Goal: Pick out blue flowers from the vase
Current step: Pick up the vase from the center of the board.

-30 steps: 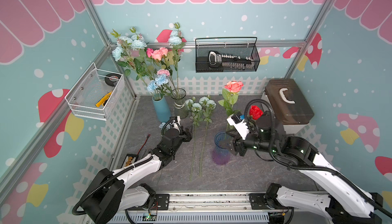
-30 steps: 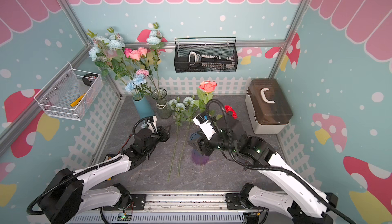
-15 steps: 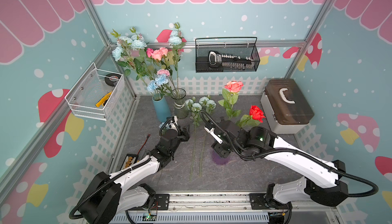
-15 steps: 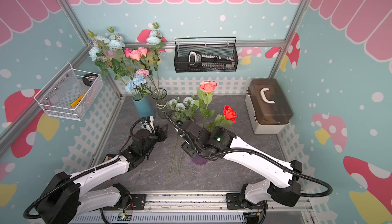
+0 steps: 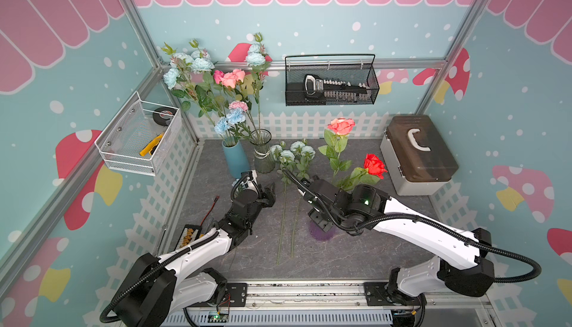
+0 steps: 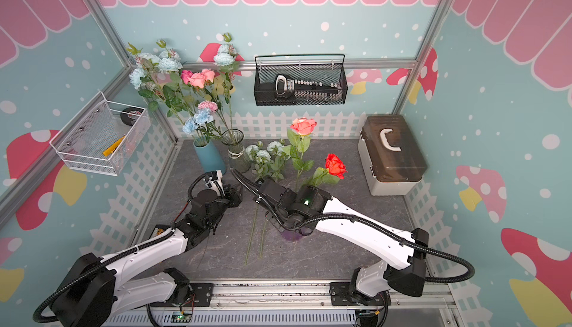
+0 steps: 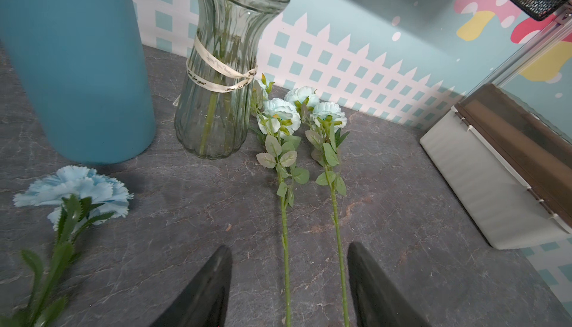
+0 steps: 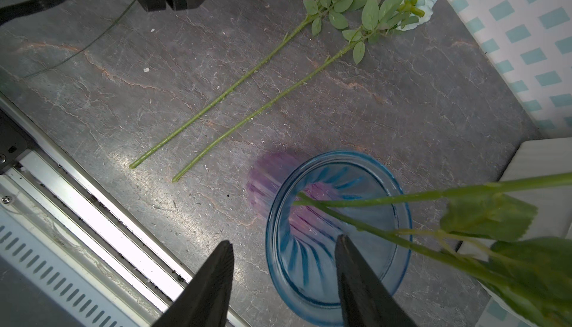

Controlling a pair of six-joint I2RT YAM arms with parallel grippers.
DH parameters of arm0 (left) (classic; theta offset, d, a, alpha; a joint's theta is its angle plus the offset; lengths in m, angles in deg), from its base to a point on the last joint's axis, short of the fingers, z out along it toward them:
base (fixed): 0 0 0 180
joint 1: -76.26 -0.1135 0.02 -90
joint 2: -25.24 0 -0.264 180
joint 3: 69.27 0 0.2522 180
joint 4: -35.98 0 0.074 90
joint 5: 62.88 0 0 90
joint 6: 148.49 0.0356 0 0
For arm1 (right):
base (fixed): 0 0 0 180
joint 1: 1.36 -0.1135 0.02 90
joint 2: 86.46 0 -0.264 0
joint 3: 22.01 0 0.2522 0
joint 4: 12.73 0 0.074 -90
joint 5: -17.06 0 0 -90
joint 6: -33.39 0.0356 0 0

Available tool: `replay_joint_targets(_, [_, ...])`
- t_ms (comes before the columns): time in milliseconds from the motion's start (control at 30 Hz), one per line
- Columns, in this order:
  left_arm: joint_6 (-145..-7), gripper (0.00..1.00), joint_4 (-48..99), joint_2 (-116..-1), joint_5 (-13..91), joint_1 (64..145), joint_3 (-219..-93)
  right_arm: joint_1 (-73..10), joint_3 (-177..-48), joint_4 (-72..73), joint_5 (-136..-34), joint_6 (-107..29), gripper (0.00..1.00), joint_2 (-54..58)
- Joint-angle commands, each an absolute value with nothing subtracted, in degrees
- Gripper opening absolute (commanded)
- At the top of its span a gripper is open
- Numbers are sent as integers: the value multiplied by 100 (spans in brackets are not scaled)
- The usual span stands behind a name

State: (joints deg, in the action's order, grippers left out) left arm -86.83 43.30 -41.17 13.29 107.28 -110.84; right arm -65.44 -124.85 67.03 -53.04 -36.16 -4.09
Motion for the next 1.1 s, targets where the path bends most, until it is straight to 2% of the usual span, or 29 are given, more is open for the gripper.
replay_joint_targets(0, [-8802, 60, 4403, -4007, 1410, 10677, -11010, -6488, -12331, 6880, -5563, -3466, 53, -272])
replay_joint_targets(333, [-8838, 60, 4436, -4032, 1499, 10623, -10992, -6314, -12041, 6890, -5631, -3351, 52, -155])
replay_joint_targets(767, [-8843, 60, 4437, -4050, 1516, 10623, -11003, -6075, -11873, 6914, -5629, -3367, 44, -21])
replay_joint_targets(933, [-8842, 60, 4437, -4059, 1515, 10614, -11010, -6053, -11886, 6969, -5537, -3357, 39, 51])
replay_joint_targets(1067, [-8842, 60, 4437, -4058, 1518, 10614, -11010, -6043, -11899, 7027, -5428, -3332, 30, 38])
